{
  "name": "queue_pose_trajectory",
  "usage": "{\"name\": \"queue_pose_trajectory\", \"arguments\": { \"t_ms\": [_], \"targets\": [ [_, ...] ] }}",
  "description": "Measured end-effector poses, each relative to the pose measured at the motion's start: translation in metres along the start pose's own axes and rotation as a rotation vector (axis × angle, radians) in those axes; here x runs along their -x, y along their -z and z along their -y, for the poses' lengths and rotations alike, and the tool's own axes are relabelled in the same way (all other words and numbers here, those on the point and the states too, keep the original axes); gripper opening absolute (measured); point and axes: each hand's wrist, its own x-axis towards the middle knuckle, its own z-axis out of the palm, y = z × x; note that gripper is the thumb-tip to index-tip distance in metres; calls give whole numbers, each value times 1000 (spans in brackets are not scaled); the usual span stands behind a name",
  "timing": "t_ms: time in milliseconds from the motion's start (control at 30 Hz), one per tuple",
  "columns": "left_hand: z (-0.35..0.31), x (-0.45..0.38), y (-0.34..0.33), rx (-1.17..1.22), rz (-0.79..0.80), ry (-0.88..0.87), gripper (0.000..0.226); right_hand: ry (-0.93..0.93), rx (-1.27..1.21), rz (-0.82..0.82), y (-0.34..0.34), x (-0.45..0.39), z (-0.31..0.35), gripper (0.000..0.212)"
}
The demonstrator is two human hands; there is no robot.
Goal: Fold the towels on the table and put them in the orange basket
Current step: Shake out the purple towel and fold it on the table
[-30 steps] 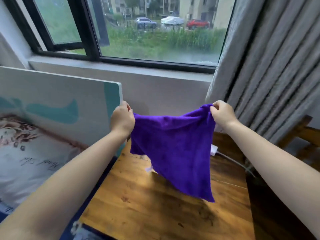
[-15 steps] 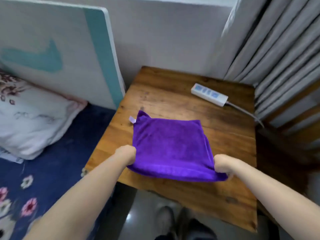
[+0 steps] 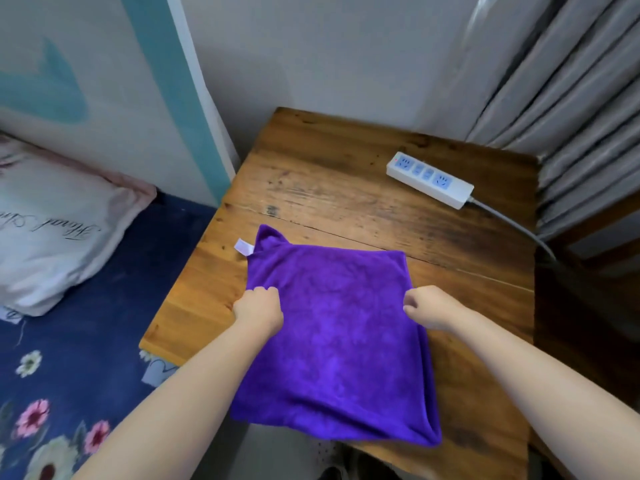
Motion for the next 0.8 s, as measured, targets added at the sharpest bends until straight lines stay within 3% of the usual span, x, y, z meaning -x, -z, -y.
{"name": "queue_pose_trajectory", "arguments": {
  "t_ms": [233, 467, 600, 667, 800],
  "targets": [
    [-8, -56, 16, 18, -135, -27, 31, 16, -7, -289, 15, -59, -6, 31],
    [14, -106, 5, 2, -192, -78, 33, -136, -4, -338, 2, -91, 8, 45],
    [31, -118, -1, -42, -223, -182, 26, -191, 105, -365, 5, -95, 19, 32],
    [40, -121, 4, -3, -224, -247, 22, -175, 44, -394, 11, -90, 25, 27],
    [58, -113, 25, 244, -252, -466, 18, -49, -347, -462, 29, -55, 44, 15]
  ]
}}
